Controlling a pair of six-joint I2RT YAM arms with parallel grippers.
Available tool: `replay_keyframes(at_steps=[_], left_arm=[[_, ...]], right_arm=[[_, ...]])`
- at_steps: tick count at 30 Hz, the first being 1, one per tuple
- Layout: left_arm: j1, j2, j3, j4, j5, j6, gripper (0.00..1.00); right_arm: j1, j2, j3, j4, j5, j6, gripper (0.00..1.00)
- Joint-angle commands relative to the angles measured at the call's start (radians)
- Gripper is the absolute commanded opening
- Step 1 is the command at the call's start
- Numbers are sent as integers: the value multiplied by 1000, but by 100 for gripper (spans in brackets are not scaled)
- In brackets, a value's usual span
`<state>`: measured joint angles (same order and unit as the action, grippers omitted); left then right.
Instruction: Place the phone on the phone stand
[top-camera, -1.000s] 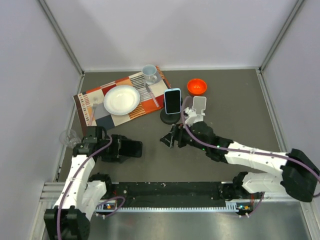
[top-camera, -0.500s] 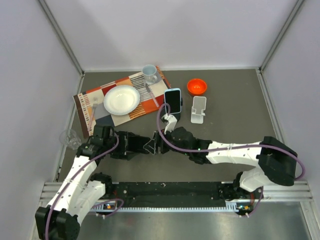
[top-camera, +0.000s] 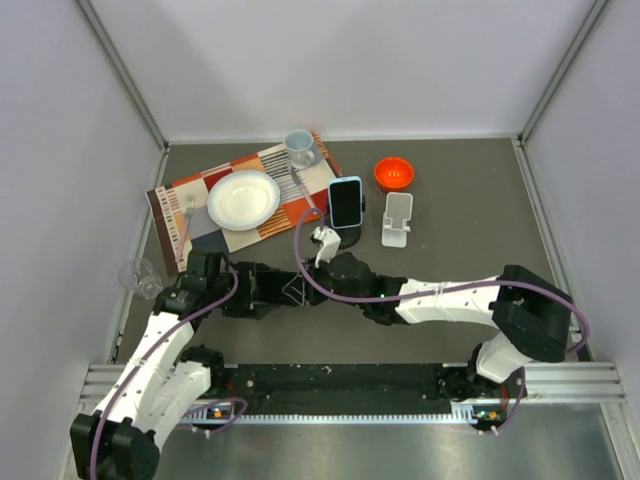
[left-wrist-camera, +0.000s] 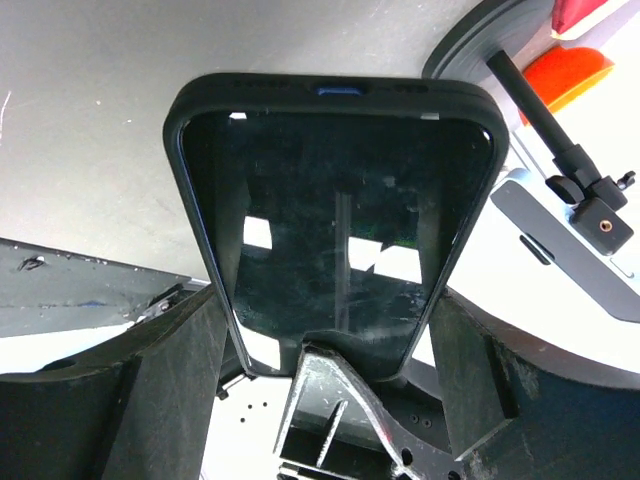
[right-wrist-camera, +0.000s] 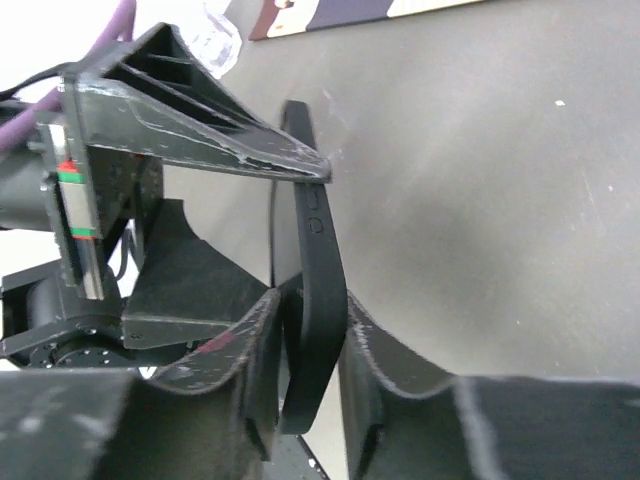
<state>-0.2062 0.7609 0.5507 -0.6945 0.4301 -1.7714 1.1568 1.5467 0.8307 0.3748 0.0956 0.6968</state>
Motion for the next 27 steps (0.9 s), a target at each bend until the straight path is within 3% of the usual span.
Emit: replay_keyframes(at_steps=[1, 3, 7, 10, 11, 13, 14, 20, 27], left_arm=[[-6, -32, -15, 108, 45, -19, 0], [-6, -34, -35, 145, 56, -17, 0], [-6, -17, -44, 217, 90, 29, 2], [-6, 6, -32, 224, 102, 87, 25], [-6, 17, -25, 224, 108, 110, 46], [-5, 23, -3, 233, 107, 170, 62], [-4, 28, 20, 248, 102, 199, 89], [-5, 40, 112, 360, 114, 490, 95], [-18, 90, 143, 638, 320, 760, 91]], right_arm=[[11, 27, 65, 67, -16, -37, 22], [11, 32, 70, 65, -20, -46, 0], [9, -3, 48, 65, 15, -78, 0], [0, -59, 12, 67, 56, -106, 0], [-5, -75, -7, 61, 62, -126, 0], [-19, -126, -28, 41, 75, -149, 0], [-28, -143, -54, 38, 69, -172, 0], [-143, -338, -162, -54, -39, -255, 0], [-215, -623, -197, -331, -178, -483, 0]])
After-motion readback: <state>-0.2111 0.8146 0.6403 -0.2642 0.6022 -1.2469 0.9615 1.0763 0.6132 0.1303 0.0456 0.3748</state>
